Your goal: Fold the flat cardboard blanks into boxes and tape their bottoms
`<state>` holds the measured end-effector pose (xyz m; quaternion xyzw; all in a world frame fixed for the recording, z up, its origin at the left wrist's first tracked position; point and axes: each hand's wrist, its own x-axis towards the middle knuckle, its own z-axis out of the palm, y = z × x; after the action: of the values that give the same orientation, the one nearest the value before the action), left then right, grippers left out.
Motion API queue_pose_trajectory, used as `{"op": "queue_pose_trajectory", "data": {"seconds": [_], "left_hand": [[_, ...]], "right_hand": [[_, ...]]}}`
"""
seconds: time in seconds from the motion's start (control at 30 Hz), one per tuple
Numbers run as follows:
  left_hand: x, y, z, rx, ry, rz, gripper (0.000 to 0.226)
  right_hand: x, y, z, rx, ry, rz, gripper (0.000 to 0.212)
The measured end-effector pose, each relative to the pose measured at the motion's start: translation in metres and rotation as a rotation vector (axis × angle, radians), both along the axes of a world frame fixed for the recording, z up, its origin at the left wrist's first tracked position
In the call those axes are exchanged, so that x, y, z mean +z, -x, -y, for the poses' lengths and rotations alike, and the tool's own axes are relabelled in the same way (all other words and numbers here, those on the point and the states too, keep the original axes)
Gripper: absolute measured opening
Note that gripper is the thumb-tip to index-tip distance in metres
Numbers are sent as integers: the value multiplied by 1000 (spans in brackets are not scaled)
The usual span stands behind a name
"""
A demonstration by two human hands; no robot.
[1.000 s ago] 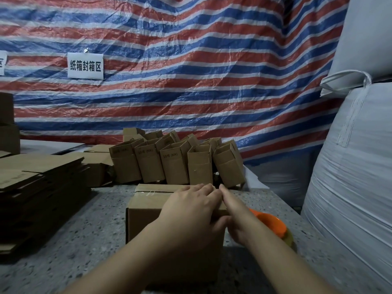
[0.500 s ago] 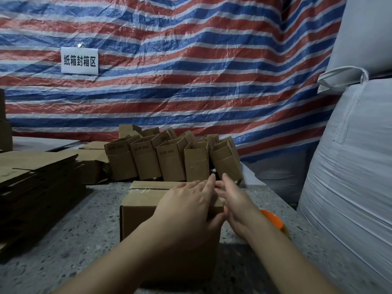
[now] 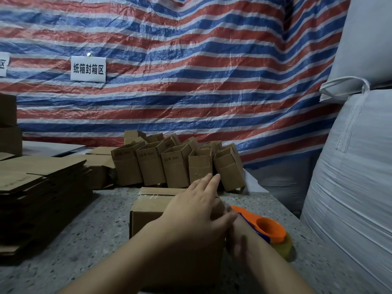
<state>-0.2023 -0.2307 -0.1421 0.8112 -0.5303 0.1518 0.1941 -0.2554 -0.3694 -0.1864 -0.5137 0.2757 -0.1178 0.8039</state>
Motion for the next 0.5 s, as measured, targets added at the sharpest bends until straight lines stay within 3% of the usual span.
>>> {"op": "queue_pose_trajectory", "data": {"seconds": [0.07,0.23,0.33,0.4,0.5], "left_hand": [[11,2,-4,-58,149,-157,83],[47,-28,-34,146,449,-365,60],[51,-63,-60,395,360,-555,58],[44,-79,-76,544,201,-742,73],[32,-87,-99,600,-35,-1072,97]], "right_hand": [[14,3,0,28,265,-38,58],[45,4,1,-40,342,-13,68],[50,5,-3,-33,418,-139,70],[53,6,-2,27,481,-274,76],[60,9,1,151,564,-423,83]]}}
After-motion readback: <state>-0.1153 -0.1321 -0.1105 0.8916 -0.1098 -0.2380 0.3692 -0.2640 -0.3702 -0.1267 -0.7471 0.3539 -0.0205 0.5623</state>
